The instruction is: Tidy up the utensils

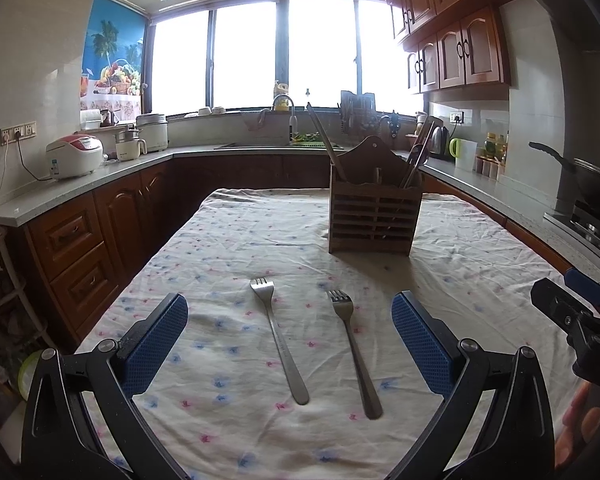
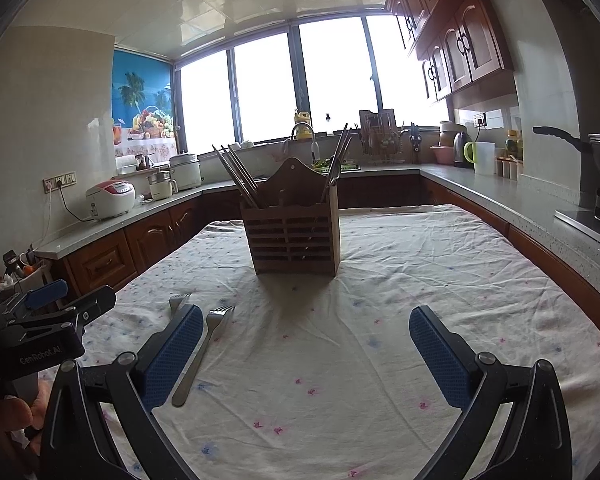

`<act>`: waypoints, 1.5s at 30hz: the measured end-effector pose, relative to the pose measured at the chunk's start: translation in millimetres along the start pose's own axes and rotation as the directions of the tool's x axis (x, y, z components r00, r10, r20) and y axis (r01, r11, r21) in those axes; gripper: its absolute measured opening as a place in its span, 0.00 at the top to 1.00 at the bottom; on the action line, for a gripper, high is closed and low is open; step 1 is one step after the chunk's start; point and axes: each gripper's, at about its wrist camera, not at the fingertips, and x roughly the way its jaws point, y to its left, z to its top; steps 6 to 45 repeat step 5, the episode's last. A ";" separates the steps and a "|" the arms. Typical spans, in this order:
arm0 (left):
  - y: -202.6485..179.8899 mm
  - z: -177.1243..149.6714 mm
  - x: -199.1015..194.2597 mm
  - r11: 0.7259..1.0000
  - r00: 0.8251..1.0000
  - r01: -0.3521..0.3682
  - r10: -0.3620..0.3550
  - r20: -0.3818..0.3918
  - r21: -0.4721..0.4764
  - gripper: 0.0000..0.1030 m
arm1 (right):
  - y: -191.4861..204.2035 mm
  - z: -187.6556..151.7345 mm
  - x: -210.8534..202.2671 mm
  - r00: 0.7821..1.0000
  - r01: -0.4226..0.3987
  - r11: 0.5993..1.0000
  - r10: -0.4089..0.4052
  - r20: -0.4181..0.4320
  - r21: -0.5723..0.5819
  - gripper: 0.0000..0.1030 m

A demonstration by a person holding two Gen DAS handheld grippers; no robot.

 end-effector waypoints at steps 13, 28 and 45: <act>-3.4 0.3 0.8 1.000 1.000 0.013 -0.013 -0.006 0.007 0.00 | -2.0 0.0 3.5 1.000 -0.001 1.000 0.001 -0.011 0.006 0.00; -3.4 0.3 0.8 1.000 1.000 0.013 -0.013 -0.006 0.007 0.00 | -2.0 0.0 3.5 1.000 -0.001 1.000 0.001 -0.011 0.006 0.00; -3.4 0.3 0.8 1.000 1.000 0.013 -0.013 -0.006 0.007 0.00 | -2.0 0.0 3.5 1.000 -0.001 1.000 0.001 -0.011 0.006 0.00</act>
